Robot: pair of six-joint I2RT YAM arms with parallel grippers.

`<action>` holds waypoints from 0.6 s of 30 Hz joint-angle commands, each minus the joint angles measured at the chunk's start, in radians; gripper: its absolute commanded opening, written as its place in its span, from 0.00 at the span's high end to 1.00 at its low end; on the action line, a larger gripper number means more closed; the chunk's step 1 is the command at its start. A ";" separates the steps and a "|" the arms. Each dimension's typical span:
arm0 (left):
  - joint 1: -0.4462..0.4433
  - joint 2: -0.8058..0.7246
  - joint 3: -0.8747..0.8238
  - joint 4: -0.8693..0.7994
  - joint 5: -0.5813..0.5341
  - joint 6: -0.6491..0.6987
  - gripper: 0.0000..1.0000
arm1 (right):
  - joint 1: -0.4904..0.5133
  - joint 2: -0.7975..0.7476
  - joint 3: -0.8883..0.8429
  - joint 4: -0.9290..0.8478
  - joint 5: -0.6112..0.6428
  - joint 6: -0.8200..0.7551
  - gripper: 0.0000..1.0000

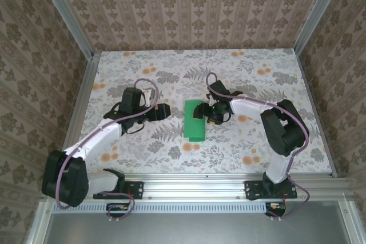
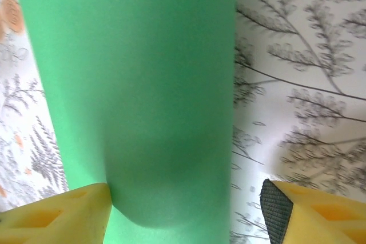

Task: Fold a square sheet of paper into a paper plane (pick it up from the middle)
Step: Fold a square sheet of paper at the center of the table.

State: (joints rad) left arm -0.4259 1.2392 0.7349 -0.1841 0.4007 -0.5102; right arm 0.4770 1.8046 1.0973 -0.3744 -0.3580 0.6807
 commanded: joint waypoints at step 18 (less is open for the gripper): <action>-0.135 0.261 0.108 0.110 -0.062 -0.220 0.50 | -0.023 0.013 0.013 -0.054 0.049 -0.023 0.33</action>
State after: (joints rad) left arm -0.5510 1.4837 0.8043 -0.1104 0.3538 -0.6796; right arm 0.4438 1.8004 1.0977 -0.4442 -0.3115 0.6250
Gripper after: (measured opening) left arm 0.498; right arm 0.669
